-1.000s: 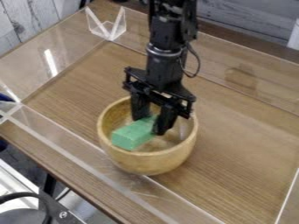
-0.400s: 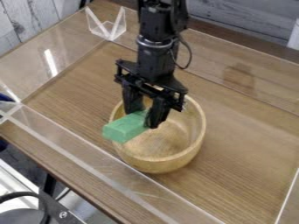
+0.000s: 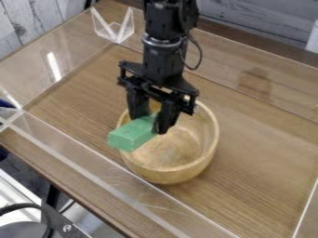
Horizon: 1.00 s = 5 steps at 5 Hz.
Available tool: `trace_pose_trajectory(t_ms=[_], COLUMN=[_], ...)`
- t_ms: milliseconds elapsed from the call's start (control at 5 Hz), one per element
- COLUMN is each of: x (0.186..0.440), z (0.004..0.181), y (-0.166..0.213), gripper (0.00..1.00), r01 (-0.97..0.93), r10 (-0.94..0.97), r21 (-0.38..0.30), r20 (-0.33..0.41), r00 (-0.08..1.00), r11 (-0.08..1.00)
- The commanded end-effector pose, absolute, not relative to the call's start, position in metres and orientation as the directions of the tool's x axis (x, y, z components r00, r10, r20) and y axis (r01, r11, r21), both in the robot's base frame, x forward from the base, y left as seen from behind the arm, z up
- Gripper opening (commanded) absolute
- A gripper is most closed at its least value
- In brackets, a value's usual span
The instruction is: Remove the green block from inside the brown bowl and put it on the table
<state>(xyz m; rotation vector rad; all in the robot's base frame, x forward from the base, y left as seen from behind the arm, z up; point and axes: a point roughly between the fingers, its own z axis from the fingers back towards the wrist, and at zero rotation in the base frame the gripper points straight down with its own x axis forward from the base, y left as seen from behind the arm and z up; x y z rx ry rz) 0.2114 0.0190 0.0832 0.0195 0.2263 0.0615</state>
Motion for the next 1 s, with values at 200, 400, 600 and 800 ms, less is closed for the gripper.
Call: trace_pose_trajectory(t_ms=[200,400,600,800], x=[0.226,0.235,0.241,0.235], z=[0.098,0.103,0.110,0.107], y=[0.033,0.042,0.047,0.057], gripper=[0.00,0.00,0.00,0.00], r01=[-0.084,-0.079,-0.070,-0.043], r10=[0.080,0.077,0.070,0.041], r21=[-0.015,-0.004,0.004,-0.004], r20=[-0.200,-0.184,-0.165,-0.187], r00=[0.976,0.980,0.984,0.981], r11=[0.996,0.997,0.998,0.999])
